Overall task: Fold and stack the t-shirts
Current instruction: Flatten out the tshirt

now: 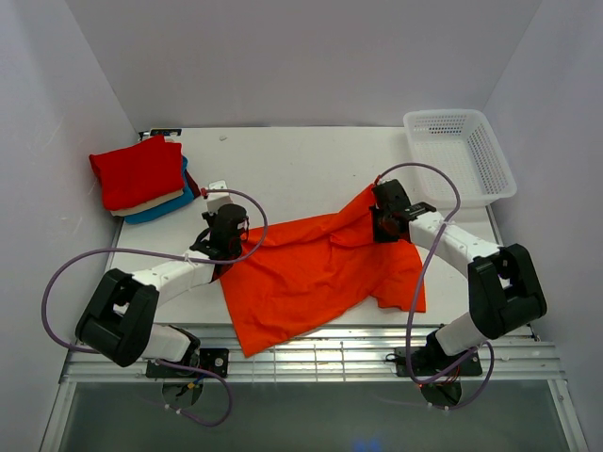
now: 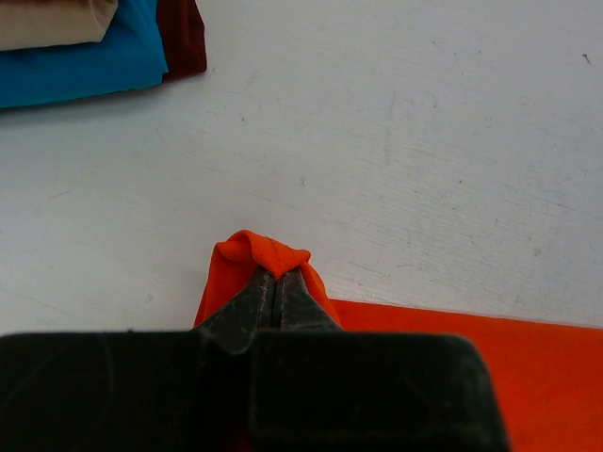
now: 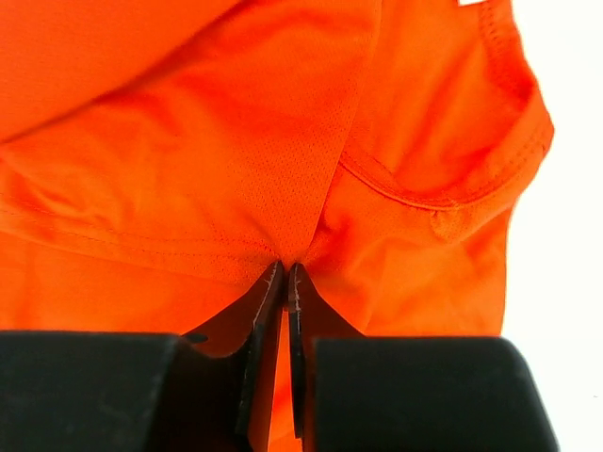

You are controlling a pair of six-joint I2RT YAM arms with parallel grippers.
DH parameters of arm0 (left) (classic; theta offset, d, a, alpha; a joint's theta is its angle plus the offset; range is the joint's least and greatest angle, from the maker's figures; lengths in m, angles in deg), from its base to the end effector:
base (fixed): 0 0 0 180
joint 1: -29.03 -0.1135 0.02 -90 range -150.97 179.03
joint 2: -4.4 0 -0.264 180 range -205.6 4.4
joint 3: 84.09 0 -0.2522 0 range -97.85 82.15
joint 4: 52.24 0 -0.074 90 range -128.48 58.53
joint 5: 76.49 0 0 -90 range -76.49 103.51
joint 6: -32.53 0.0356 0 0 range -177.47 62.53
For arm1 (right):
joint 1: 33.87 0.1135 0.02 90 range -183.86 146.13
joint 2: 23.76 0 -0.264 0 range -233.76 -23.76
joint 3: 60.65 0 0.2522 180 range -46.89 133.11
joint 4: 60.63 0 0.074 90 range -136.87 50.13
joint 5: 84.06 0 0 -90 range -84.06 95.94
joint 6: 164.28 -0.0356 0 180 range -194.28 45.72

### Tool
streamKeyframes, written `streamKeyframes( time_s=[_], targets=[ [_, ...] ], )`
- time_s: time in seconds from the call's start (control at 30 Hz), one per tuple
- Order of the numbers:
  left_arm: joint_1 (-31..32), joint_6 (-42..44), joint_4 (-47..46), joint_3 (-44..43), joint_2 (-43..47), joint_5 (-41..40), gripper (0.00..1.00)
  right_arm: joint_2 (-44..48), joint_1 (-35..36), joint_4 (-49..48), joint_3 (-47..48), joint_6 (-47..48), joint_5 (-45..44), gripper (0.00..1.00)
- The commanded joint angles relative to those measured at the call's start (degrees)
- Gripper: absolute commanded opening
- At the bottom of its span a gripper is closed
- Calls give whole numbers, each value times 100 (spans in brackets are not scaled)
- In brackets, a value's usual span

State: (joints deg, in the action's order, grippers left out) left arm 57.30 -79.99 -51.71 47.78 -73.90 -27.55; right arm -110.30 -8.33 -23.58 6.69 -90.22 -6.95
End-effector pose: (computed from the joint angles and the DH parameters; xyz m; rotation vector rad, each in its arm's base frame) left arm 0.2499 -0.1079 0.1938 -0.3136 1.9453 0.1815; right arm 0.2765 0.1233 0.2037 -0.1245 2.5128 0.0045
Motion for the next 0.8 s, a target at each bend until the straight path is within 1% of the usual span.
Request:
streamKeyframes(
  time_s=[0.0,0.23,0.47,0.5,0.53,0.57,0.7,0.77],
  targets=[
    [-23,-59,58,-26,298,72,0,208,12,281,337,135,-206,12],
    [-32,-33,93,44,482,54,0,121,12,203,241,127,-118,15],
    [-59,-15,110,124,623,54,0,-249,21,-79,3,56,67,15],
    [-59,-7,111,124,623,54,0,-284,13,-96,-6,56,75,14],
    [-59,2,119,124,632,45,0,-310,12,-149,-32,65,102,9],
    [-67,2,119,124,641,45,0,-302,12,-184,-32,65,119,8],
    [-76,-15,128,106,702,45,0,-153,12,-185,64,91,190,8],
    [-76,-76,259,27,824,54,0,-4,12,-71,283,92,172,8]
  ],
)
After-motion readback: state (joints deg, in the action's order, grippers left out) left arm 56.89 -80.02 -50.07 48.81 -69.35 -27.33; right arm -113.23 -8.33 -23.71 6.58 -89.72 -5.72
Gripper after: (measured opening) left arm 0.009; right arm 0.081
